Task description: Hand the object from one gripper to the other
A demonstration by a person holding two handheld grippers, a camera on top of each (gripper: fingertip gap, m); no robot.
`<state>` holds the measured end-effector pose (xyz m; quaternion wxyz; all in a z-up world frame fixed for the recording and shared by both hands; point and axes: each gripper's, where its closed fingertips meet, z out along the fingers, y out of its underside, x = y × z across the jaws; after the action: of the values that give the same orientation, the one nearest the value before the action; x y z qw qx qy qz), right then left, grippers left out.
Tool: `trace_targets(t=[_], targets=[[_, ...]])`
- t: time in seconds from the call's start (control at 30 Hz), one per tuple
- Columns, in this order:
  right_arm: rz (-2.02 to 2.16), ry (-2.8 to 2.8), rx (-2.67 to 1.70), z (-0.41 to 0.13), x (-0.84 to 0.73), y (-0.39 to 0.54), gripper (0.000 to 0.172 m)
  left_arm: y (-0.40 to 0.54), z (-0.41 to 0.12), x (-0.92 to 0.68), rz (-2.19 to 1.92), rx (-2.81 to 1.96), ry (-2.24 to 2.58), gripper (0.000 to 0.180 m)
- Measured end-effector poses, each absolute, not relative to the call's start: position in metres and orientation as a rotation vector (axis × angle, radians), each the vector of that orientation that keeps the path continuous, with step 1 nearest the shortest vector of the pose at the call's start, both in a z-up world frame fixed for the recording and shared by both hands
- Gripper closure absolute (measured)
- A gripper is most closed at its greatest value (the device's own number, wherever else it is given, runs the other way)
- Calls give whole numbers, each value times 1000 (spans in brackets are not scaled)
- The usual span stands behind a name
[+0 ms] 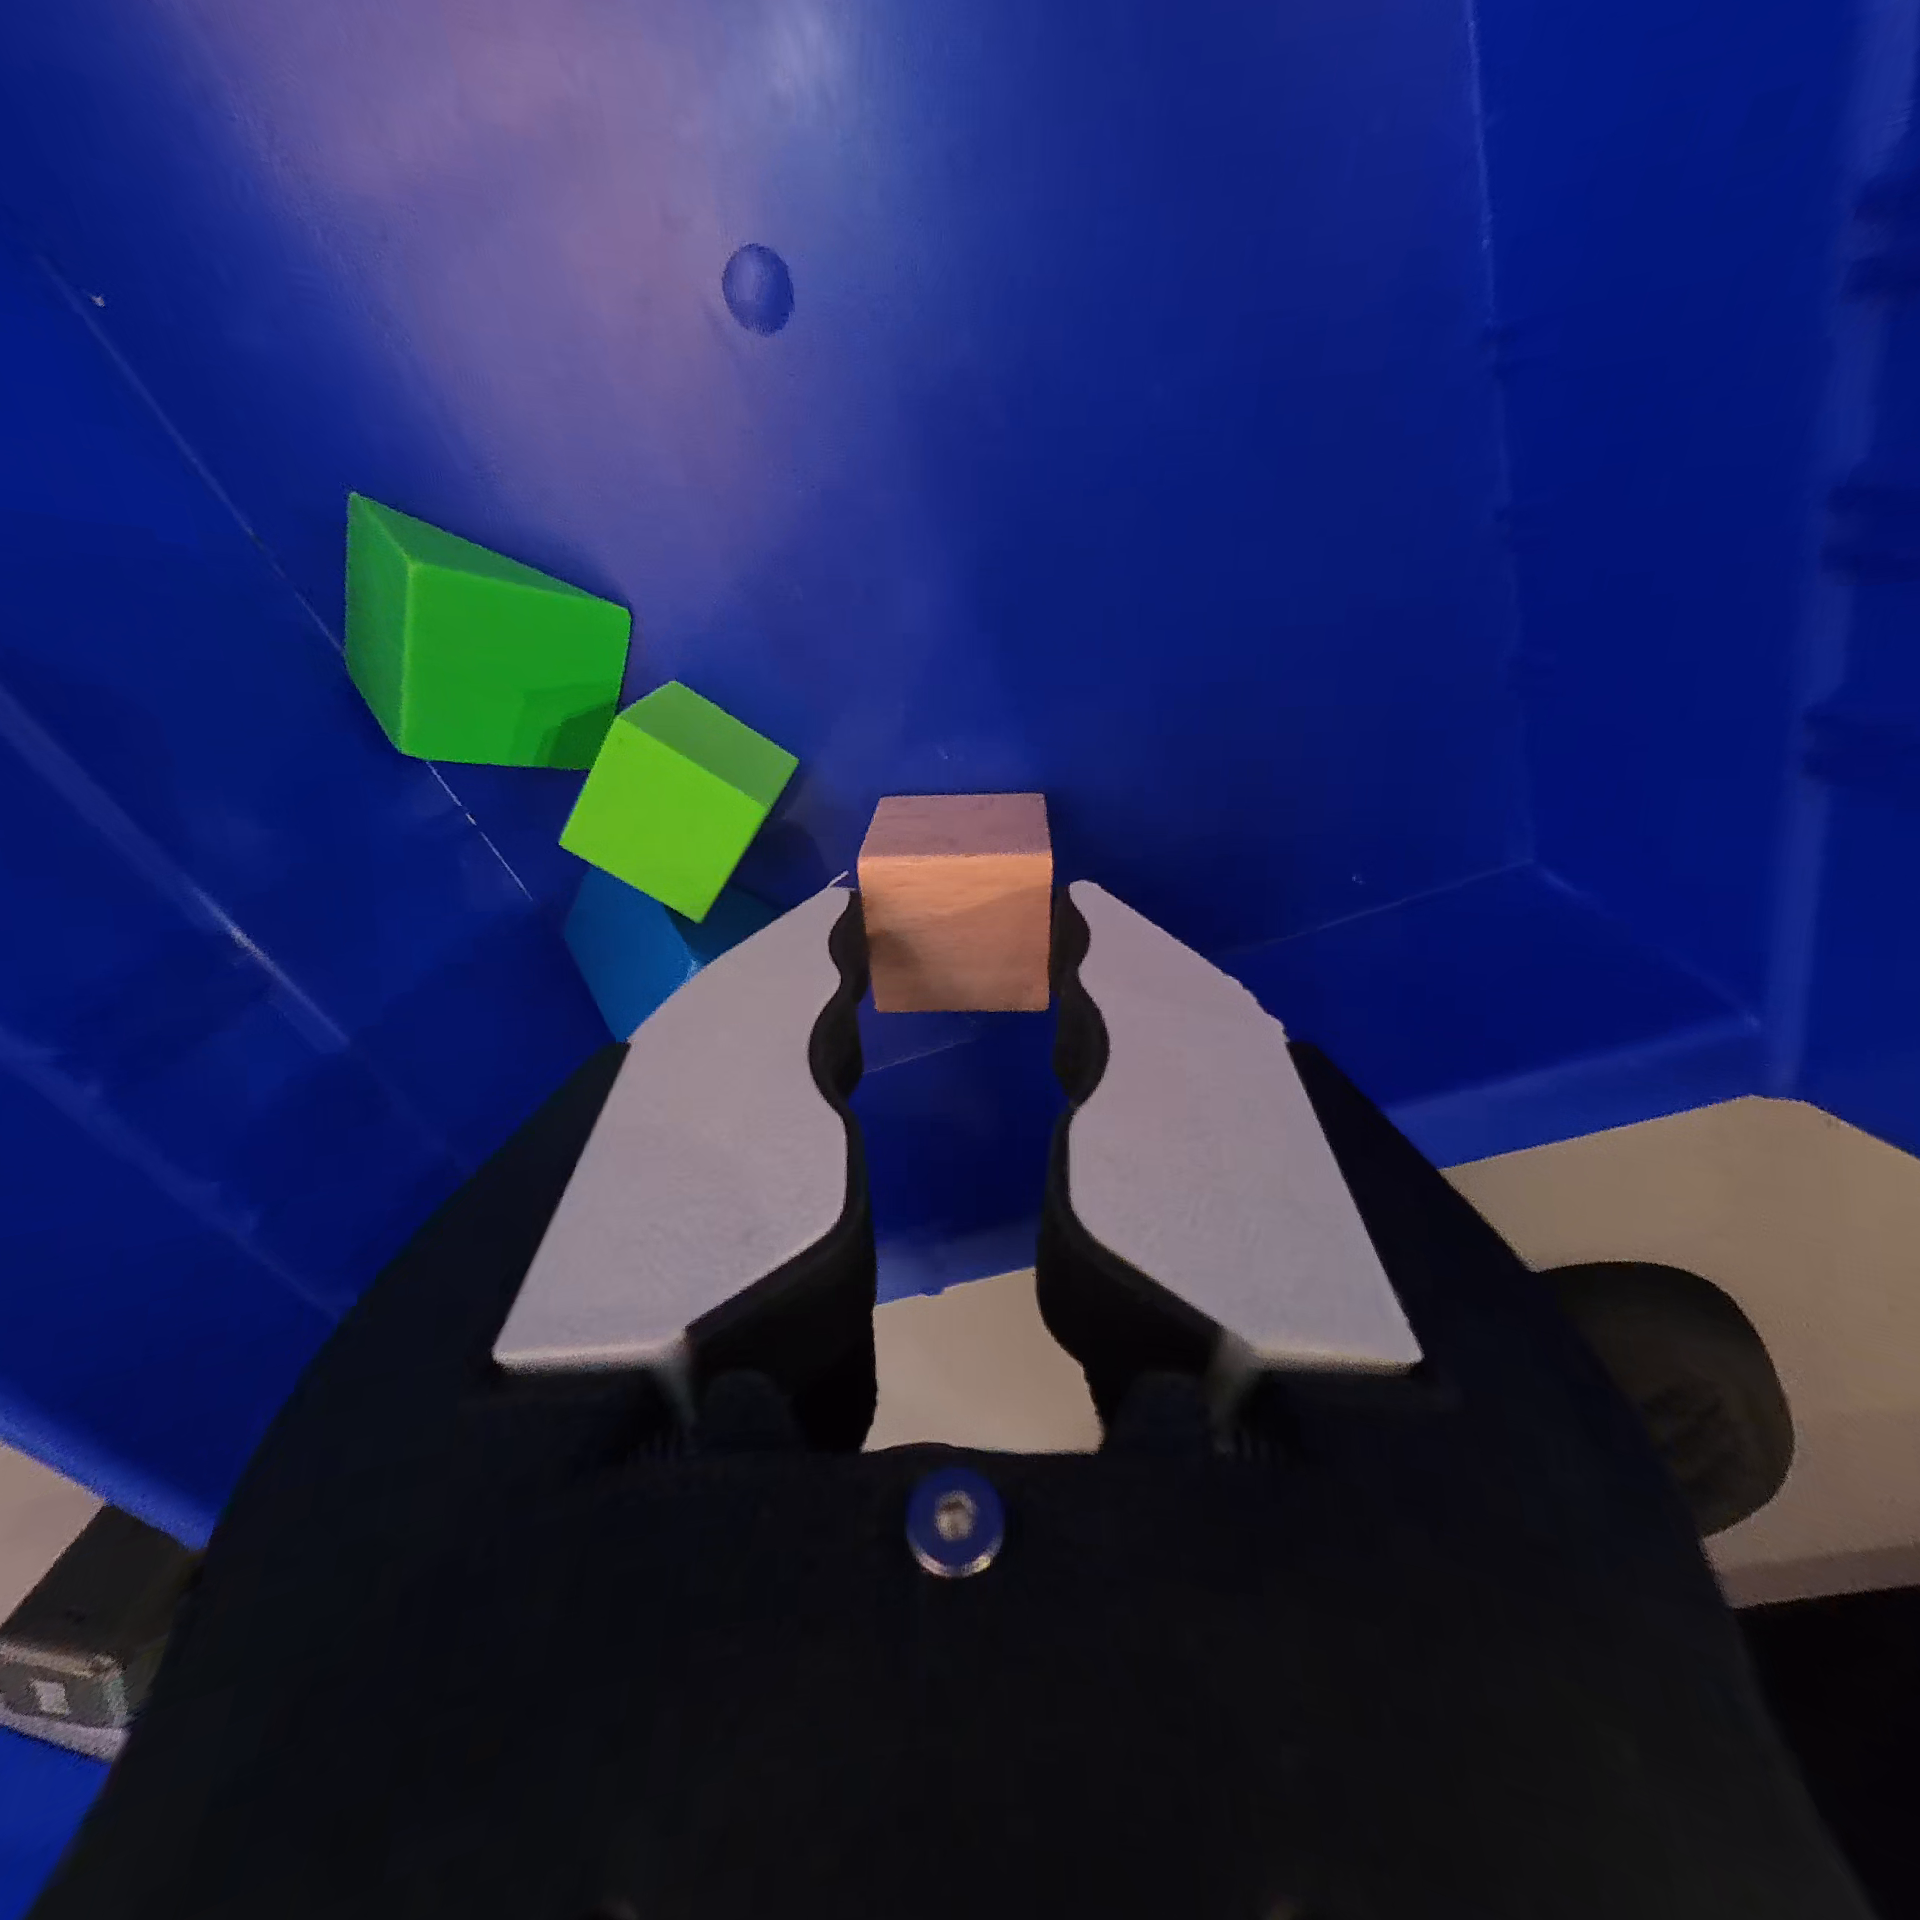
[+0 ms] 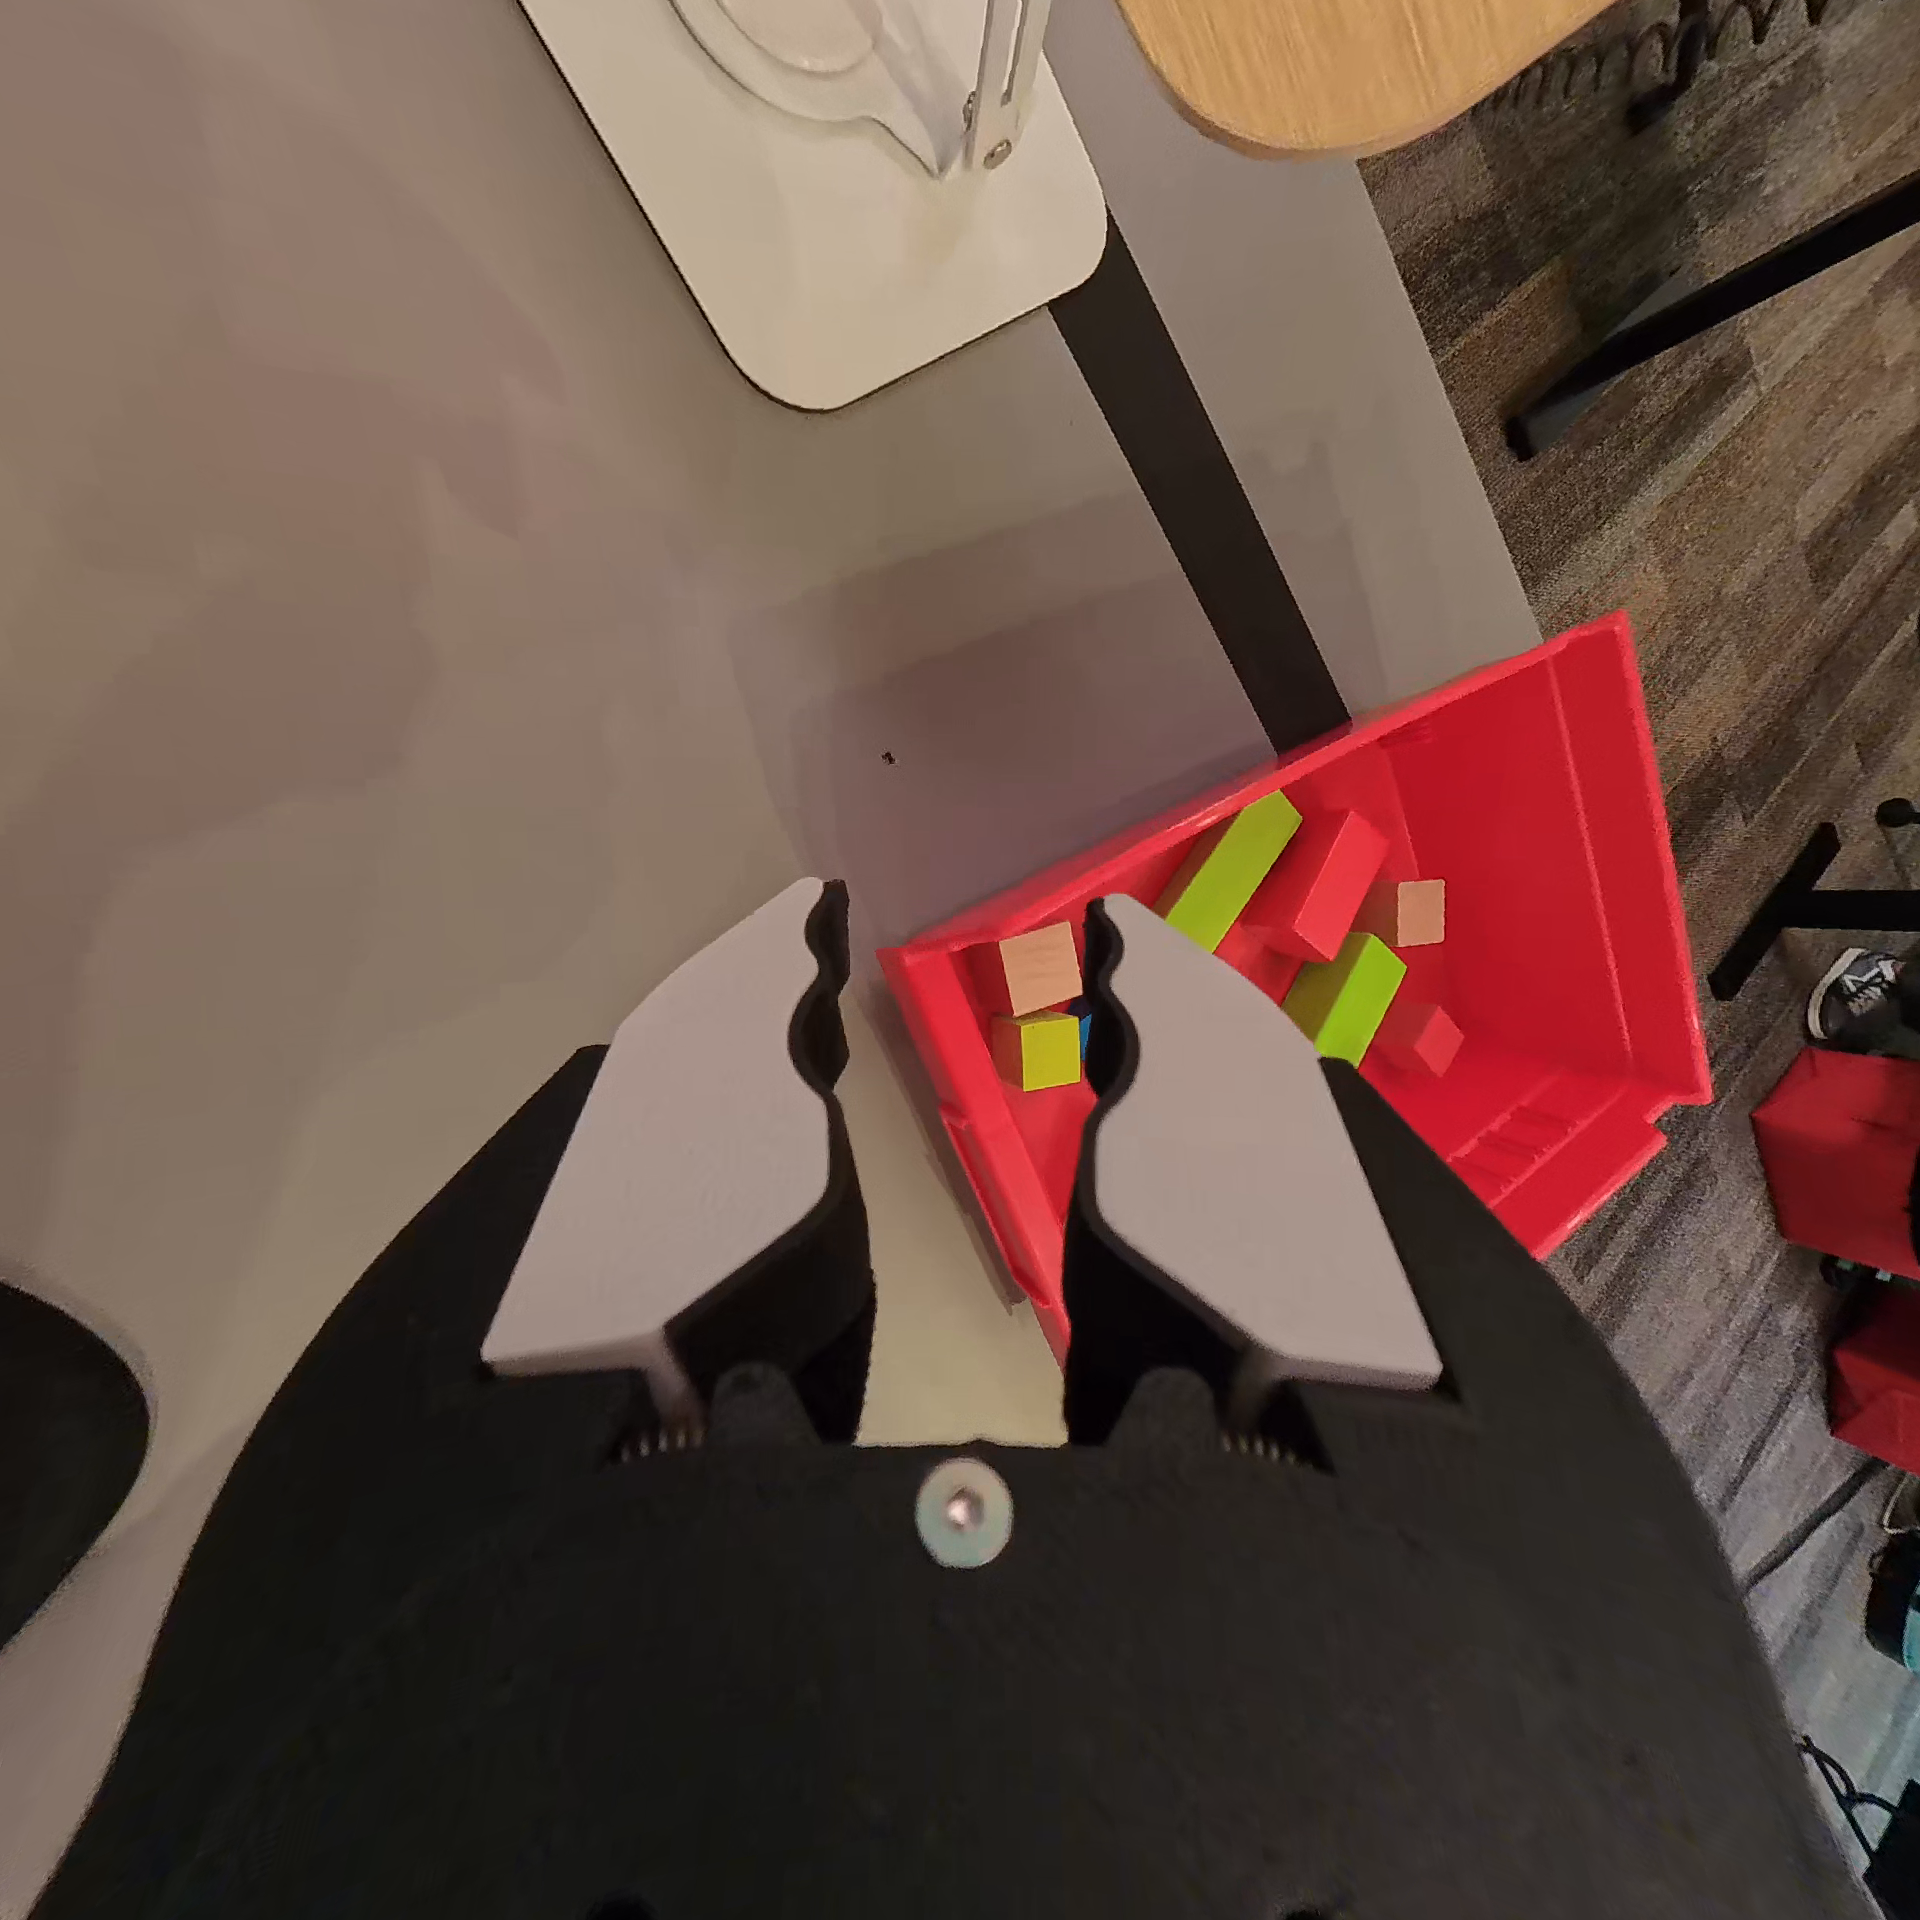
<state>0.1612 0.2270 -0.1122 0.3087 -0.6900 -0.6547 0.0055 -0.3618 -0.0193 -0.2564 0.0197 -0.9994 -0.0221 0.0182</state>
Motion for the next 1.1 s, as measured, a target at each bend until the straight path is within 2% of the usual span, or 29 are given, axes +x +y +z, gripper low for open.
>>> trace_targets(t=[0.03, 0.2, 0.37, 0.43, 0.63, 0.73, 0.9, 1.1], targets=[[13, -1729, -1818, -111, 160, 226, 131, -20, -256, -362, 54, -3104, -54, 147], [39, -1731, -1769, -104, 151, 219, 128, -17, -250, -370, 93, -3026, -50, 146], [113, -1728, -1582, -83, 121, 200, 120, -7, -211, -366, 13, -2809, -77, 147], [147, -1730, -1472, -73, 101, 184, 115, 0, -182, -350, -88, -2673, -54, 147], [248, -1747, -1118, -46, 32, 116, 116, 22, -84, -237, -528, -2229, 214, 147], [256, -1719, -963, -32, 6, 87, 116, 30, -58, -167, -779, -2056, 353, 147], [253, -1714, -813, -26, -18, 57, 117, 31, -33, -74, -1225, -1801, 508, 147], [262, -1783, -747, -38, -25, 43, 121, 29, -29, -25, -1494, -1658, 576, 147]])
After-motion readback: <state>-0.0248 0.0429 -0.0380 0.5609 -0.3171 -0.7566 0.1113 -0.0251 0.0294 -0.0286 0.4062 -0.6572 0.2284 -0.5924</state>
